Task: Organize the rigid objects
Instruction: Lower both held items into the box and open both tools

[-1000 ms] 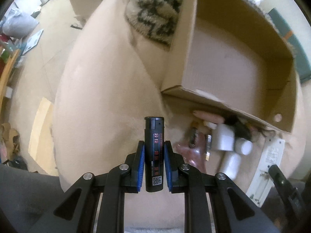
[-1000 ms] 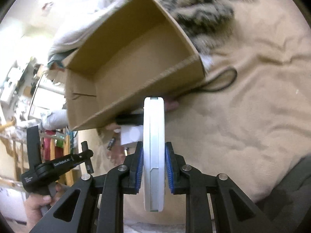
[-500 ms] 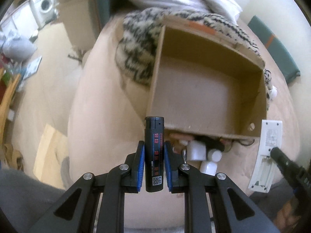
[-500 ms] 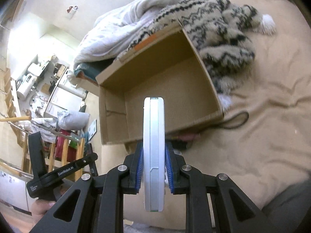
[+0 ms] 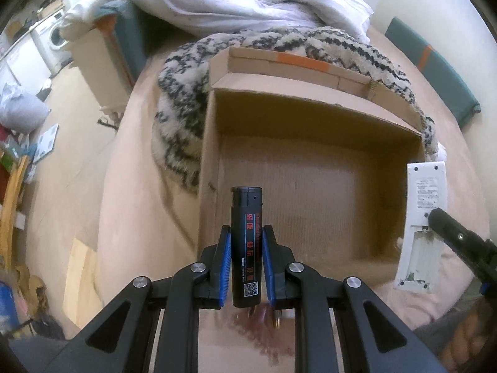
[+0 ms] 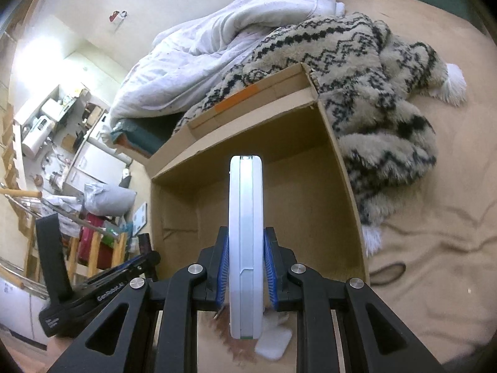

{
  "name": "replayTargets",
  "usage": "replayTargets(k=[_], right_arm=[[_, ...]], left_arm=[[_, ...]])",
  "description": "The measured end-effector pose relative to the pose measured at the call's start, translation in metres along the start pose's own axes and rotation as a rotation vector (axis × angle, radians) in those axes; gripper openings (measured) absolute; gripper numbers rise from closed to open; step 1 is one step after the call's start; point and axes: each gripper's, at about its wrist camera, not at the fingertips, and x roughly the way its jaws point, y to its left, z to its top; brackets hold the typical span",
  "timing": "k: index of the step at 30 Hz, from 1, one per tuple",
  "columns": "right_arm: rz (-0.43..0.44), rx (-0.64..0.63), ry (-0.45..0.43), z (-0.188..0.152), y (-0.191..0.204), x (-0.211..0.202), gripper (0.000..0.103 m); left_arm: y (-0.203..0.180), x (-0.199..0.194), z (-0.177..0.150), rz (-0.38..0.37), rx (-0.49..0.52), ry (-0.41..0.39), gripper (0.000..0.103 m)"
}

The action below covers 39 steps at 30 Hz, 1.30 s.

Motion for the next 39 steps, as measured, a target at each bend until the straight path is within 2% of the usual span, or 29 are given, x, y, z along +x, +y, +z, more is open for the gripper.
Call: replayTargets(k=[5,8,11,13,16,26,29,39], right_arm=[[-0.035,-0.003,0.053,0.004,-0.012,0.037,0.023],[-0.068,-0.039,0.067,-0.001,-0.014,0.052,0.023],[-0.049,-0.005,0.085,-0.008,-0.021,0.064,0.023],[-0.074,-0.032,0.095,-0.011,-0.018,0.068,0.023],[-0.092,-0.064,0.092,-0.012,-0.015,0.072,0.023],[-0.163,-0.064,0.102,-0.008,-0.019,0.077,0.023],[-0.166,-0.064,0.108,-0.008,-0.02,0.08,0.023],[-0.185,-0.083,0.115,-0.009,-0.012,0.084,0.023]], left_arm=[[-0.009,0.028,0.01,0.04,0.045,0.004,0.017],[-0.011,0.046,0.008,0.037,0.057,0.01,0.017],[-0.011,0.062,0.003,0.031,0.059,0.006,0.017],[-0.012,0.069,0.002,0.045,0.059,0.006,0.017],[-0.017,0.065,0.002,0.044,0.088,-0.031,0.017],[-0.016,0.065,0.003,0.076,0.103,-0.042,0.017],[-0.019,0.065,0.001,0.119,0.125,-0.067,0.017],[-0.016,0.065,0.0,0.1,0.118,-0.058,0.017]])
